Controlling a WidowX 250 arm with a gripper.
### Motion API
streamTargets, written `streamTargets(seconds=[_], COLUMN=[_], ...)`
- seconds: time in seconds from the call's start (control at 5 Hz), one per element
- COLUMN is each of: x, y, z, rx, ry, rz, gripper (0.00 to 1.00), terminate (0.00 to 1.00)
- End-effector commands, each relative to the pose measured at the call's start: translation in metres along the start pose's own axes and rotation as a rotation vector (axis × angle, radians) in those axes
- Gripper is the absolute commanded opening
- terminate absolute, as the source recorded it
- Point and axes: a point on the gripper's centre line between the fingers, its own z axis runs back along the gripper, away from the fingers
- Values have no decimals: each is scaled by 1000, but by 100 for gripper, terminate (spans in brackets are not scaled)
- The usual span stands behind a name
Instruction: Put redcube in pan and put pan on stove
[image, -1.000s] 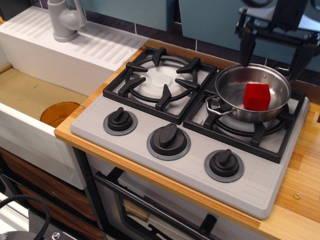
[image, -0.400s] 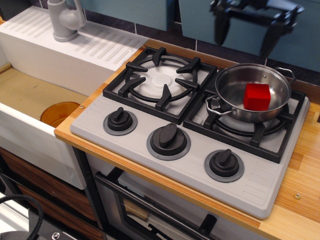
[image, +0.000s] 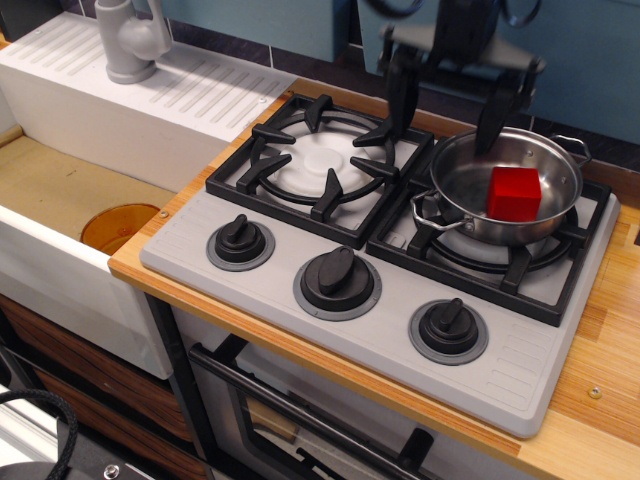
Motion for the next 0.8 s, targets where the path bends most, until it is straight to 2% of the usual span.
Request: streamTargets(seconds=[0.0, 0.2, 0.4, 0.6], x=[-3, 0, 2, 2], y=[-9, -14, -18, -21], z=[-8, -24, -29, -26], rx=[-58, -83, -87, -75], ry=[-128, -139, -132, -131], rz=[40, 37, 41, 44], gripper=[100, 100, 0, 0], terminate=[0, 0, 0, 0])
